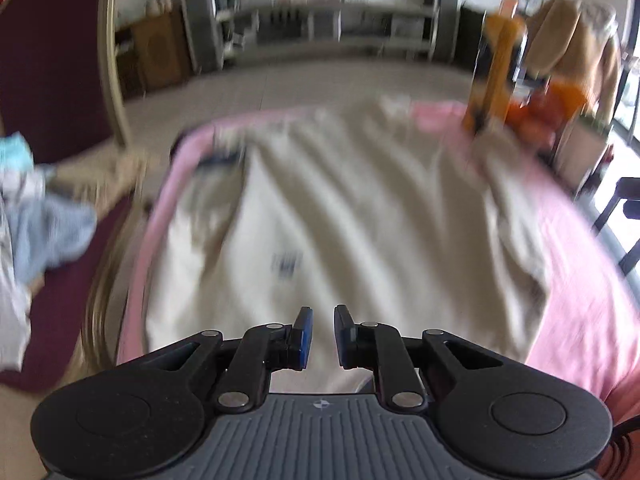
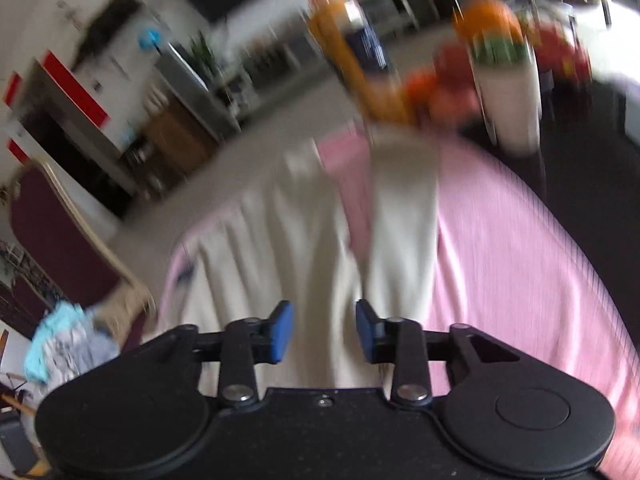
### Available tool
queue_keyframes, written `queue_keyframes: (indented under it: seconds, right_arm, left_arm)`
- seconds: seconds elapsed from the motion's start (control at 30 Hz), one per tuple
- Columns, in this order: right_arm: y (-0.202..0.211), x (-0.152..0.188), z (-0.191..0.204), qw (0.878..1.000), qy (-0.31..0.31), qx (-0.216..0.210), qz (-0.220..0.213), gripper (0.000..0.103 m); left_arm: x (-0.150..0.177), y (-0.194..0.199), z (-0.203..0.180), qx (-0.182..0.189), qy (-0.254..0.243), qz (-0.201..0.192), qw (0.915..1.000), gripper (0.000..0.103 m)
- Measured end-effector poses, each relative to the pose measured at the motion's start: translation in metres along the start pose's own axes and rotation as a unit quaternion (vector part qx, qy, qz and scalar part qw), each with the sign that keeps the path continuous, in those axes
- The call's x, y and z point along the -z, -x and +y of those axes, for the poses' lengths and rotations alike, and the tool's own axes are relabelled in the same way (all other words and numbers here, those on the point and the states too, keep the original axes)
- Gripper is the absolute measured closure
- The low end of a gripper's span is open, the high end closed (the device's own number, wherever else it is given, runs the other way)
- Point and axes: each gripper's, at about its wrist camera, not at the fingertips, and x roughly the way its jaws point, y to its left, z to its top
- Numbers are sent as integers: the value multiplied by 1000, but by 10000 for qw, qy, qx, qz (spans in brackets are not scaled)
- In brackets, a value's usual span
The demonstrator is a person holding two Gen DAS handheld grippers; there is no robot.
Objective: Fold clothes
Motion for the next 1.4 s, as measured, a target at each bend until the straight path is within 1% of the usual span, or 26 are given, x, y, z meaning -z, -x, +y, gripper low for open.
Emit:
queue_keyframes:
  seconds: [0.07, 0.13, 0.2, 0.27, 0.3, 0.33, 0.43, 0.5, 0.63, 0.7, 0.77, 0.9, 0.93, 0.97, 1.0, 1.13, 1.27, 1.33, 1.4]
  right_arm:
    - [-3, -20, -3, 9997, -1, 64, -245, 65]
    - [-14, -37, -15, 9989, -231, 116, -384, 65]
    - [-33, -48, -29, 9973, -500, 273, -473, 66]
    - [-56, -62, -42, 9955, -606, 475, -546, 71]
    - [-68, -68, -48, 9949, -610, 577, -565, 78]
    - [-81, -73, -55, 9944, -613, 662, -557, 80]
    - [-121, -87, -82, 9926, -710, 849, -505, 80]
    - [-152, -93, -102, 9913, -809, 955, -417, 80]
    - [-206, -107, -131, 9901, -1008, 971, -122, 79]
    - [-227, -113, -139, 9901, -1058, 926, -61, 79]
    - [-243, -116, -141, 9912, -963, 909, -73, 79]
    - [-263, -111, -141, 9929, -692, 953, -149, 80]
    - [-264, -110, -139, 9930, -596, 1001, -180, 86]
    - [-265, -109, -136, 9930, -492, 1058, -208, 97]
    - [-263, -108, -132, 9926, -399, 1118, -252, 101]
    - [-228, -111, -112, 9906, -284, 1149, -687, 101]
    - [-152, -114, -87, 9848, -318, 1131, -1282, 101]
    - [-109, -108, -84, 9792, -466, 1198, -1567, 101]
    - [-68, -96, -87, 9713, -599, 1359, -1857, 101]
  left_arm:
    - [-14, -8, -12, 81, -29, -97, 9999, 77]
    - [-27, -20, -24, 155, -71, -148, 9997, 77]
    - [-39, -32, -36, 230, -113, -199, 9995, 77]
    - [-52, -44, -49, 305, -155, -251, 9991, 78]
    - [-56, -51, -57, 319, -179, -232, 9991, 78]
    - [-58, -59, -66, 312, -212, -191, 9991, 78]
    - [-65, -87, -91, 296, -310, -51, 9991, 78]
    - [-66, -101, -97, 394, -314, 36, 9987, 78]
    - [-67, -126, -102, 515, -288, 137, 9982, 77]
    - [-66, -138, -102, 559, -245, 203, 9979, 77]
    - [-64, -147, -101, 578, -212, 285, 9977, 77]
    - [-59, -158, -97, 583, -156, 415, 9973, 77]
    - [-58, -159, -95, 573, -133, 442, 9973, 77]
    - [-57, -159, -94, 559, -109, 456, 9973, 77]
    - [-56, -156, -93, 554, -91, 443, 9974, 78]
    - [-53, -130, -87, 585, -83, 261, 9979, 78]
    - [-43, -97, -81, 718, -93, 141, 9973, 78]
    - [-36, -82, -79, 842, -97, 146, 9963, 78]
    - [-28, -71, -82, 1037, -59, 209, 9944, 78]
